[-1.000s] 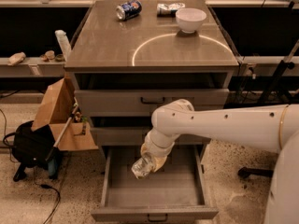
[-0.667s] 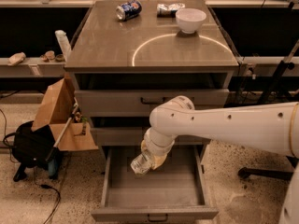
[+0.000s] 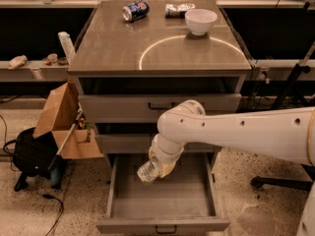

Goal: Pick 7up can from bottom drawer and place on counter

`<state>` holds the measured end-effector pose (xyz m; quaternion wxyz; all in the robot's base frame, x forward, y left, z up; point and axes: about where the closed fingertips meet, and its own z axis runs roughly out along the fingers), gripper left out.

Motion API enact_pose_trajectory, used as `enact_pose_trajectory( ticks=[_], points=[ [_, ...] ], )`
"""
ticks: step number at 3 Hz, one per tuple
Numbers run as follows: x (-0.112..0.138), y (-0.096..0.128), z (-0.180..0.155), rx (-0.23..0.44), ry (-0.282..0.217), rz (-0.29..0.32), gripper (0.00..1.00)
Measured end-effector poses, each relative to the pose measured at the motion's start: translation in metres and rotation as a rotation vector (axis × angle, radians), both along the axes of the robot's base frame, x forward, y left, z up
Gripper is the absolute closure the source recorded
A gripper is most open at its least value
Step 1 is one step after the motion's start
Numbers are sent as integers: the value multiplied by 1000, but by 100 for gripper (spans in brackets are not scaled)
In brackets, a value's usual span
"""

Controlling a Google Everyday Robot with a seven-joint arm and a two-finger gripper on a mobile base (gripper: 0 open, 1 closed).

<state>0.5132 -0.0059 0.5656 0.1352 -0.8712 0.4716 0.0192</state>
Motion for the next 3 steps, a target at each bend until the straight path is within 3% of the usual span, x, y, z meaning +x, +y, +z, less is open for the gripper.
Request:
enact_pose_trajectory(
  ticks=[1, 3],
  points=[
    [5, -7, 31, -20, -52, -29, 100],
    [32, -38, 94, -68, -191, -145, 100]
  ],
)
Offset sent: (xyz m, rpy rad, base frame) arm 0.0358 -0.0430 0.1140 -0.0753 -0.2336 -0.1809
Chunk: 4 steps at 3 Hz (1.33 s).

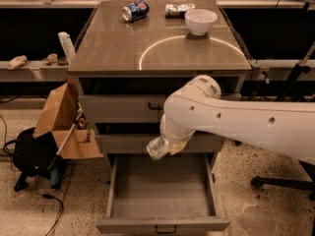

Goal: Pick 7up can from bottom drawer and place on counter

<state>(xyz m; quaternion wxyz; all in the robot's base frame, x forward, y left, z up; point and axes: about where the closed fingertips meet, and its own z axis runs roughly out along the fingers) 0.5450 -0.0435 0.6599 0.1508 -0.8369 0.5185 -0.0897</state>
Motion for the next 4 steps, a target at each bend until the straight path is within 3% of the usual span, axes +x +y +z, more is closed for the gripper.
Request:
enact_pose_trajectory(
  ticks=[2, 4],
  points=[
    [19, -15, 79, -75, -152, -62, 100],
    [24, -16, 131, -129, -248, -87, 100]
  ],
)
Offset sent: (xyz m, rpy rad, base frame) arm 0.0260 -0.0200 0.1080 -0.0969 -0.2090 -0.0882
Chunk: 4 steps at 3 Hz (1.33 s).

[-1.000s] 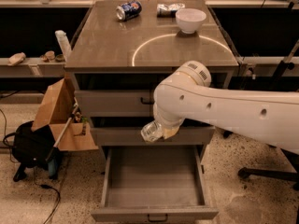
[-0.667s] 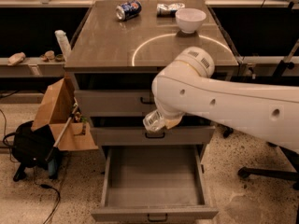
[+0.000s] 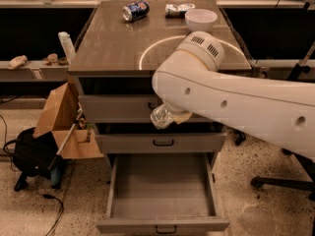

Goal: Pick 7up can from bottom drawer and place on counter

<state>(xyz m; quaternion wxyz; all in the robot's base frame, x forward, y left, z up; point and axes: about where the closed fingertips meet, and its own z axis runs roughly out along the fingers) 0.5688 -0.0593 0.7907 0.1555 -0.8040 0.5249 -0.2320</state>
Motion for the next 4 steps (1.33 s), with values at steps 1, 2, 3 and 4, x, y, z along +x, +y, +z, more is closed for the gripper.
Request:
enact_pose_trajectory(
  ticks=[1, 2, 3, 4],
  points=[
    [0, 0, 0, 0, 0, 0, 100],
    [0, 0, 2, 22, 3, 5, 100],
    [13, -10, 28, 130, -34, 11, 100],
    [24, -16, 54, 207, -72, 32, 100]
  ],
)
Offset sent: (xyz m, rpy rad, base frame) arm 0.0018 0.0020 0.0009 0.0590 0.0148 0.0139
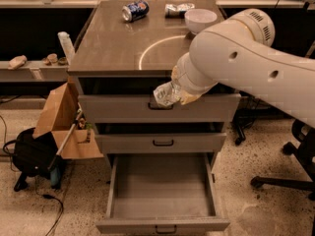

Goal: Pick 7up can from bottom drawer and place on counter

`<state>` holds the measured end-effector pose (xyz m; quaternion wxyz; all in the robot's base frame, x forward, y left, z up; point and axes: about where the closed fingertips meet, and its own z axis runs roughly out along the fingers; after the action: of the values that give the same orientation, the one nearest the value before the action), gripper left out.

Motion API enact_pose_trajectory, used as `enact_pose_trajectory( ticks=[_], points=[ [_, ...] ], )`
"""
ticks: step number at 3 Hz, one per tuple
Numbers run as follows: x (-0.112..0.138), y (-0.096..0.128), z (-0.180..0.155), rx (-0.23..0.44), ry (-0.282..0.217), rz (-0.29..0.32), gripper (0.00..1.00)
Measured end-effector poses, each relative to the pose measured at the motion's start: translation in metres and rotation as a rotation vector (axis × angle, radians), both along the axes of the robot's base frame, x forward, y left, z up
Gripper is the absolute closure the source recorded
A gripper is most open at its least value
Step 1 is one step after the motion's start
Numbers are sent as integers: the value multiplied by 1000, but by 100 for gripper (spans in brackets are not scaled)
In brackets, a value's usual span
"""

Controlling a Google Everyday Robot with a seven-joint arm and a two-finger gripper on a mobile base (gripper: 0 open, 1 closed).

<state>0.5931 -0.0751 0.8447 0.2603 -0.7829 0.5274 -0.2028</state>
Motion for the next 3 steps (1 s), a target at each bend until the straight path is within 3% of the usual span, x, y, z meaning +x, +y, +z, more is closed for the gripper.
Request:
enact_pose_trajectory(
  ticks=[1, 3],
  points=[
    [11, -2, 19, 40, -27, 14, 100],
    [56, 4, 32, 39, -74, 29, 100]
  ],
)
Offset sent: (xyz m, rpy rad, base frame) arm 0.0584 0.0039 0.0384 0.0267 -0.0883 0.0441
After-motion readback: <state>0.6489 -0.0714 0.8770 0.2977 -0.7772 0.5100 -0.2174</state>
